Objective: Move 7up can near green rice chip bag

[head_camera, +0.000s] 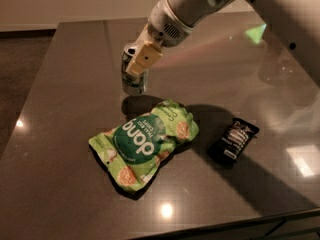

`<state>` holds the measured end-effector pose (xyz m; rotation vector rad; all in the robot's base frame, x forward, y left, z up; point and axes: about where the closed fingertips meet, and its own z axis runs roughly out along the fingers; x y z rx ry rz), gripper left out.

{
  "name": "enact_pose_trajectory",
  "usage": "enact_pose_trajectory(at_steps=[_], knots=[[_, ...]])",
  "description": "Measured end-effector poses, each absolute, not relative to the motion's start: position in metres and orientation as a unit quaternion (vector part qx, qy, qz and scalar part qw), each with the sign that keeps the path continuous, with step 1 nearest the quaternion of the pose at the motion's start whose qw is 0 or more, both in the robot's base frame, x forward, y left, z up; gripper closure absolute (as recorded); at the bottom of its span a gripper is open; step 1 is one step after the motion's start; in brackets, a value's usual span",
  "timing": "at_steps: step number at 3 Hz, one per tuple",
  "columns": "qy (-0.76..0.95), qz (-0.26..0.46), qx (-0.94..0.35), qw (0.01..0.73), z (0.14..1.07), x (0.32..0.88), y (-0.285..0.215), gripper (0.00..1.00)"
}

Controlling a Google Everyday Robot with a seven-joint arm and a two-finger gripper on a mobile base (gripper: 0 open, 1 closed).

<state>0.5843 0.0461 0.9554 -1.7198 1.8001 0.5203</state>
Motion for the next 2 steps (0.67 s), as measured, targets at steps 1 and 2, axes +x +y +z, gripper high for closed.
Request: enact_pose_trajectory(at_steps=[1,2], knots=[[0.679,0.189,-0.65,0.283,0.9414,0.5809,0.0464,1.0],[0.682,0.183,-0.653,0.274,0.9316,0.5769,0.0435,0.86]])
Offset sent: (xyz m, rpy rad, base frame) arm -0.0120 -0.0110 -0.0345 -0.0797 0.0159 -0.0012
